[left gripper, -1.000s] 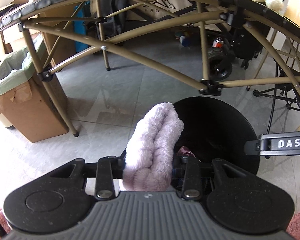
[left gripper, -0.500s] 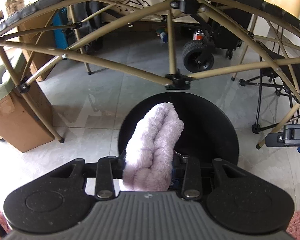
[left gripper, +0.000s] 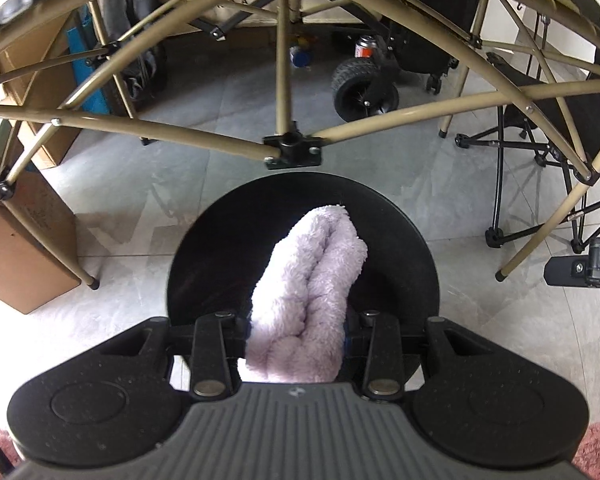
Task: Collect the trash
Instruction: 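Move the left tool over the bin and open it to drop the fuzzy band, then raise both tools from the bin back toward the table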
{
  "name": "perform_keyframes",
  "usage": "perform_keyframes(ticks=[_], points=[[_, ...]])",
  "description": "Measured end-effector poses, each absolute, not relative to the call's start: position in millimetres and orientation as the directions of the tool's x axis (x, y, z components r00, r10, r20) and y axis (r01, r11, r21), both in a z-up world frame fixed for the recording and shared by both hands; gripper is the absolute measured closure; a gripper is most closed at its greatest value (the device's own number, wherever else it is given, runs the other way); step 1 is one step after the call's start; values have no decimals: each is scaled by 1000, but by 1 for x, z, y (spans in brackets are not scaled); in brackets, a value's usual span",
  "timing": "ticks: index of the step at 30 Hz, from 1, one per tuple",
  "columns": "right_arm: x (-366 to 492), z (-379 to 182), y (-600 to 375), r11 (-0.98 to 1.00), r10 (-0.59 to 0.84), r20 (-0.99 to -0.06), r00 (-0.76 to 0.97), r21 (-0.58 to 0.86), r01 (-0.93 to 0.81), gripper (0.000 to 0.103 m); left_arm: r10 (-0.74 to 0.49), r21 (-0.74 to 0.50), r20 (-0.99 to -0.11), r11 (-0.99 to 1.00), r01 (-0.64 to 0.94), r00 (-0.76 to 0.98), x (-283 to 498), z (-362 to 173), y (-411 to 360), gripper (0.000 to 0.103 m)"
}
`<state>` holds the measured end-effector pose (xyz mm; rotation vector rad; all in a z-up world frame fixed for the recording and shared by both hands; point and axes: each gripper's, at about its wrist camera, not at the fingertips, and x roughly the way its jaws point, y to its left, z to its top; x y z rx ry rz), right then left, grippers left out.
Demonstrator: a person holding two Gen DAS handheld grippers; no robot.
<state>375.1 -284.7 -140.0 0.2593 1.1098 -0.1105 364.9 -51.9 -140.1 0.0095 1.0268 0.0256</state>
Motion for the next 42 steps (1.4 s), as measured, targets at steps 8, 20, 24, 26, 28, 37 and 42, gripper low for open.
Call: perform_keyframes(ticks=[8,20,24,26,28,37,42], points=[[376,-147,-292,960,25,-904,427,141,241,5,11,-8,-908,999,-43,418,385,-155,-60,66],[379,-151,-285,963,27,-909,415,135,232,5,10,-19,-927,997,-75,374,391,-162,-63,47],[379,-151,-285,963,27,-910,415,134,232,5,62,24,-917,995,-99,395,389,-158,-63,4],[379,-151,-285,963,27,-909,415,135,232,5,56,17,-914,995,-100,402,388,-155,-61,1],[379,-151,-284,964,28,-909,416,135,231,5,57,17,-915,994,-104,399,388,-155,-59,0],[379,-151,-282,965,29,-908,417,135,226,5,70,28,-915,994,-110,398,389,-154,-58,0],[379,-151,-282,965,29,-908,417,135,226,5,70,29,-914,994,-108,399,388,-154,-58,0]])
